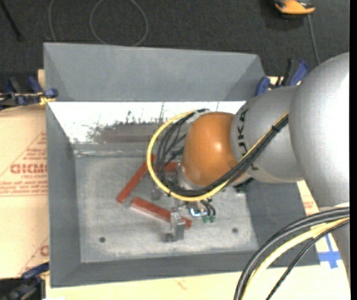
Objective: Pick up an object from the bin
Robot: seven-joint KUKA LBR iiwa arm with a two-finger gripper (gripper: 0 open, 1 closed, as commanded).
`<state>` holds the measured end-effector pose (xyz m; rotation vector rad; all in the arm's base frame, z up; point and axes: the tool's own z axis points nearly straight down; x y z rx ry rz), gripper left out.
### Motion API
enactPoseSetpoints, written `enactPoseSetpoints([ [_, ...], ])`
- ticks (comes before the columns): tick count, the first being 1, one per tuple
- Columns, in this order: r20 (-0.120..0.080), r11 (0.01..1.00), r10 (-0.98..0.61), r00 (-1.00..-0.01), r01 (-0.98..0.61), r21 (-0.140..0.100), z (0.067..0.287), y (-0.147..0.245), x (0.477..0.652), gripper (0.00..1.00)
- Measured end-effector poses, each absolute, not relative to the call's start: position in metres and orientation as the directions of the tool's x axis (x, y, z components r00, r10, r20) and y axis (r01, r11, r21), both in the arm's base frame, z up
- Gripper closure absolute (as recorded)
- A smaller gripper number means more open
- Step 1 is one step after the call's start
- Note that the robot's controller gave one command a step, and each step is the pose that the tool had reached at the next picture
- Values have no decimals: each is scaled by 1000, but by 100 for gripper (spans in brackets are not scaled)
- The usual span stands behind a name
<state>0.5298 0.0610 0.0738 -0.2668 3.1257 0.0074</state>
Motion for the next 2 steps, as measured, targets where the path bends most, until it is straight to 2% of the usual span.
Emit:
enactPoseSetpoints([
  [1, -4, 986, -164, -986, -164, 0, 75, 55, 530, 100],
  [2, -8, 995, -96, -995, -96, 0, 215, 50, 483, 100],
])
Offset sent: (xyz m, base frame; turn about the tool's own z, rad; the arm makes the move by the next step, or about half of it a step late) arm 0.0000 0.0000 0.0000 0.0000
